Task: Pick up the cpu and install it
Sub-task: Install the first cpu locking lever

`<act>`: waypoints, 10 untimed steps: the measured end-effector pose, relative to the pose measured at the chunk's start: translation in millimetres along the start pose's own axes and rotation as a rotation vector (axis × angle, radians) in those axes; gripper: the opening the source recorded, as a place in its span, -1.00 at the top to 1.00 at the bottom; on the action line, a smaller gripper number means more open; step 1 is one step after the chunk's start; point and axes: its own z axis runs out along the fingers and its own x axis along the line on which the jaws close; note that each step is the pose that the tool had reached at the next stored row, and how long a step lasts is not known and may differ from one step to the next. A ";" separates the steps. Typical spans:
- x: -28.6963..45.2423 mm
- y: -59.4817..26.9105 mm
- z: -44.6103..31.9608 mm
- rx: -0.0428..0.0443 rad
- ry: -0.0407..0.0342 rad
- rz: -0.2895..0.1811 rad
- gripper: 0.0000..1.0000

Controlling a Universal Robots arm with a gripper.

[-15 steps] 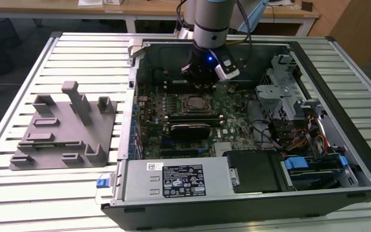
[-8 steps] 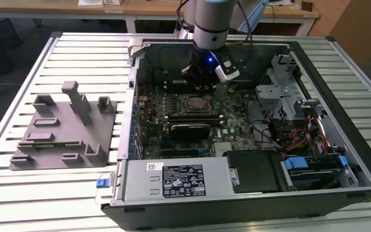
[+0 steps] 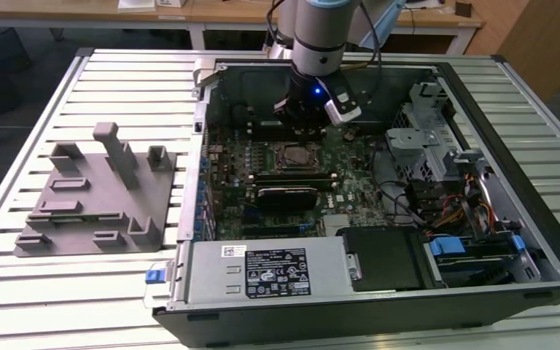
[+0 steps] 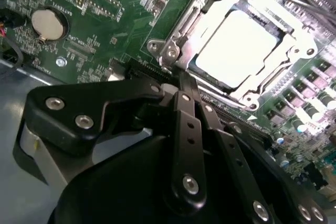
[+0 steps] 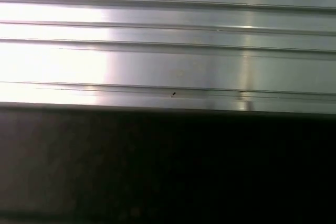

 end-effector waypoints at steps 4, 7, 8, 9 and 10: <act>0.0 0.1 -1.8 -0.0022 -0.0001 0.000 0.79; 0.1 0.4 -8.0 -0.0016 0.0003 0.000 0.79; 0.0 0.5 -9.5 -0.0011 0.0005 0.000 0.79; 0.0 0.5 -9.9 0.0004 0.0006 0.000 0.79; 0.0 0.4 -9.8 0.0011 0.0005 0.000 0.79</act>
